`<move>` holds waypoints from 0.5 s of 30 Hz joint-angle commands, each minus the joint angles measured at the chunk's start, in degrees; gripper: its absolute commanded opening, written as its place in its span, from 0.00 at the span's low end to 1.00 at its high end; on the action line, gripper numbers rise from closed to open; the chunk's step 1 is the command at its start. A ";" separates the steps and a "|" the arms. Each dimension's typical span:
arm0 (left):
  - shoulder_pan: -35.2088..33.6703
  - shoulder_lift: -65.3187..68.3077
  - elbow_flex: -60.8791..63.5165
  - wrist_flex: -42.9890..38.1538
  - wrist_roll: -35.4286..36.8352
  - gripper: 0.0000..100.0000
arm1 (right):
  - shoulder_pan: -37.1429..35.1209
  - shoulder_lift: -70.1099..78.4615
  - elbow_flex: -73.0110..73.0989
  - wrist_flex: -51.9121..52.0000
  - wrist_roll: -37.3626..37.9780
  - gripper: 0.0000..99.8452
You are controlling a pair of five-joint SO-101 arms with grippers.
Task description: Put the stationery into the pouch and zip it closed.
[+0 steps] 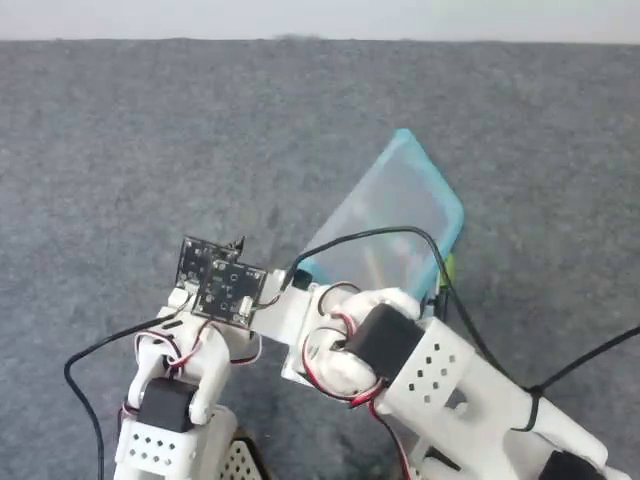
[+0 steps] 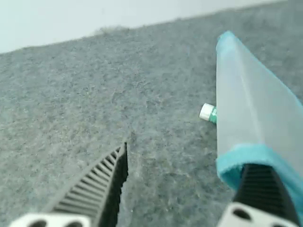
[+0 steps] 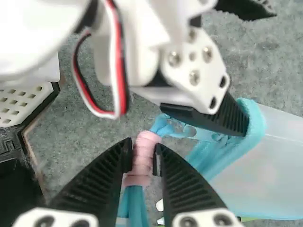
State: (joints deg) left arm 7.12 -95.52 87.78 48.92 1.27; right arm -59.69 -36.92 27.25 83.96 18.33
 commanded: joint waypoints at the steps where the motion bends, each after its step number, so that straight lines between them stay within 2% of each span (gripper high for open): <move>1: 0.09 -0.88 -1.10 -3.08 0.70 0.30 | -0.84 -2.33 0.26 -0.04 0.79 0.01; 6: -10.29 -0.88 -1.19 -6.24 -0.09 0.19 | 7.43 -2.33 1.67 -0.66 0.97 0.01; 9: -15.12 -0.88 -1.54 -6.42 -0.09 0.17 | 13.05 -2.33 1.67 -0.84 1.05 0.01; 15: -16.97 -0.88 -1.45 -5.01 -0.26 0.17 | 21.85 -1.54 1.85 -2.07 1.14 0.01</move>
State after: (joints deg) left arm -7.65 -95.52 87.96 45.05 1.27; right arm -42.64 -37.01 29.19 82.55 18.42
